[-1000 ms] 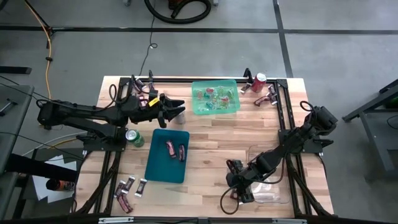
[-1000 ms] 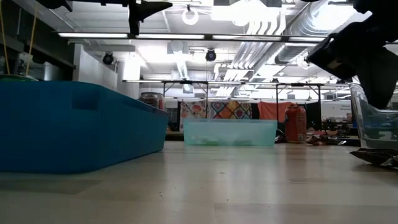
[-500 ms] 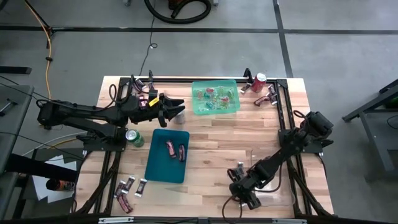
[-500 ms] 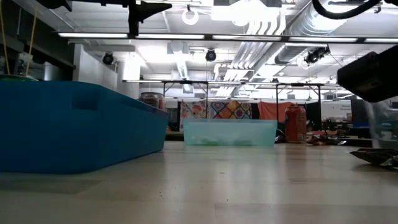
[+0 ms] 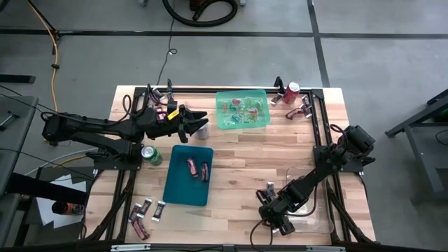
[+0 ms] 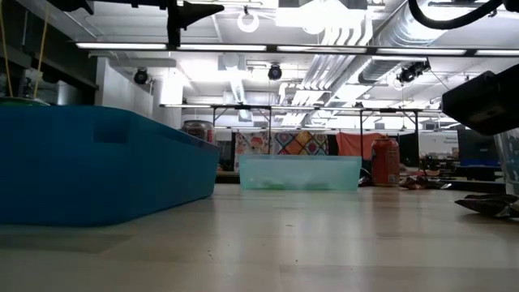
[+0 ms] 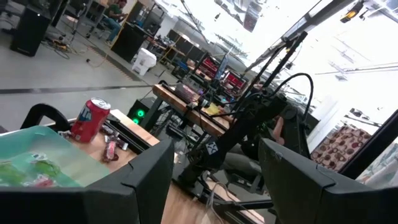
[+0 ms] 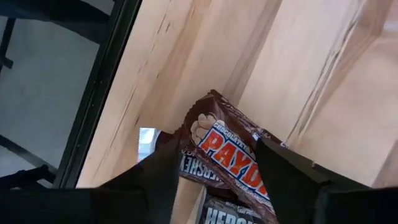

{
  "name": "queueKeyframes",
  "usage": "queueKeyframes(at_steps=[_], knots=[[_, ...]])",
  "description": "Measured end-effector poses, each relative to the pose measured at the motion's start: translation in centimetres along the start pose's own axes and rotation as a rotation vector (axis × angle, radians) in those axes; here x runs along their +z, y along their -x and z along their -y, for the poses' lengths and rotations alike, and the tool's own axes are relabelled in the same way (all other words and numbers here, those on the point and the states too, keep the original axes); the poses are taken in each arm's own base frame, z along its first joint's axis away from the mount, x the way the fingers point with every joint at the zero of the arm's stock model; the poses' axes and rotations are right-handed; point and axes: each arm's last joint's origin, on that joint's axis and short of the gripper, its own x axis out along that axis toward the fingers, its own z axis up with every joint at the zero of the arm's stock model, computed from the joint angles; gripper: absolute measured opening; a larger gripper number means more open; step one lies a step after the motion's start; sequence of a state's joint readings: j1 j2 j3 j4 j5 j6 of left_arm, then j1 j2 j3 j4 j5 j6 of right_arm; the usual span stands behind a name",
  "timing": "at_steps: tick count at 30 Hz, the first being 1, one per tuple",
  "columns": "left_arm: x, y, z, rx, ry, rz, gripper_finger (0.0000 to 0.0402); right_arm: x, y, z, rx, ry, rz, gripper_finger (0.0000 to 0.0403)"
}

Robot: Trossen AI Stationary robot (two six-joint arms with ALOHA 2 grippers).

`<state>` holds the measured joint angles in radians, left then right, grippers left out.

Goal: Organize candy in baskets
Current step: Put the brown chocolate into the blue bin

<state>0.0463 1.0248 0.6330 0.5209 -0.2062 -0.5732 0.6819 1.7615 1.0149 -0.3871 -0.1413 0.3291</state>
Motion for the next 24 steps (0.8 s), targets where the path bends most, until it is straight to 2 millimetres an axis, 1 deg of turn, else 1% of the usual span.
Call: queueKeyframes(at_steps=[3, 7, 8, 11, 14, 17, 21, 24], knots=[[0.0, 0.0, 0.0, 0.008, 0.0, 0.005, 0.0223, 0.1, 0.0, 0.1, -0.05, 0.007, 0.021, 0.0143], [0.0, 0.0, 0.0, 0.01, 0.0, 0.009, 0.0223, 0.6, 0.4, 0.6, -0.079, -0.019, 0.031, 0.0028], [0.1, 0.0, 0.0, 0.009, 0.001, 0.013, 0.0223, 1.0, 0.7, 0.7, -0.086, -0.024, 0.037, 0.0015], [0.7, 0.3, 0.0, 0.005, 0.004, 0.038, 0.0223, 2.6, 2.3, 1.0, -0.144, -0.004, 0.048, 0.002], [1.3, 0.6, -0.1, 0.008, 0.006, 0.066, 0.0223, 4.3, 4.8, 1.5, -0.254, 0.062, 0.054, 0.0005], [2.0, 1.0, -0.2, 0.006, 0.007, 0.092, 0.0223, 5.6, 7.3, 2.4, -0.331, 0.09, 0.058, 0.0005], [2.6, 1.4, -0.1, -0.012, 0.008, 0.106, 0.0223, 6.9, 9.4, 4.1, -0.396, 0.087, 0.087, 0.0002], [2.9, 1.7, 0.0, -0.025, 0.009, 0.112, 0.0223, 7.5, 10.2, 5.2, -0.407, 0.078, 0.113, 0.0001]])
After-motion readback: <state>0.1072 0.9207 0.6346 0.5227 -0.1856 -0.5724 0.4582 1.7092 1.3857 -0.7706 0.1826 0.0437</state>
